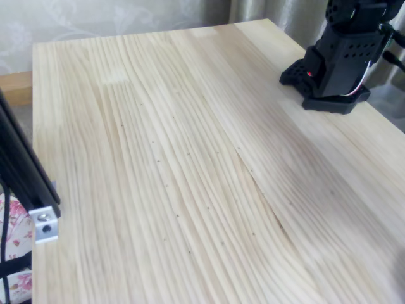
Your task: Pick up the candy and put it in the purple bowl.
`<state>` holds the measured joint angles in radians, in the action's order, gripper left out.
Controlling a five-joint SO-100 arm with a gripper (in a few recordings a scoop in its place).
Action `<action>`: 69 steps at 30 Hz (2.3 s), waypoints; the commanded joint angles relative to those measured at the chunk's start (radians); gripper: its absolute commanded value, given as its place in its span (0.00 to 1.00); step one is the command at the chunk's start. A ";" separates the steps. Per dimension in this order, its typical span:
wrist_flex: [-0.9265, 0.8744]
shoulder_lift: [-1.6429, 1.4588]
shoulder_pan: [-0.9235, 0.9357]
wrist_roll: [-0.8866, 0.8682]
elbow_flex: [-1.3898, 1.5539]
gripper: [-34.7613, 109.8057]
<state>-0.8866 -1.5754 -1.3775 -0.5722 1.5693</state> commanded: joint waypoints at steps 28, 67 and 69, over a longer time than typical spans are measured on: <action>-0.173 -0.772 0.339 -0.066 0.471 0.23; -0.160 -1.295 1.347 0.360 1.060 0.23; -0.115 -1.328 1.391 0.393 1.120 0.23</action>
<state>-1.0692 -2.8256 -0.0629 -0.2194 2.6430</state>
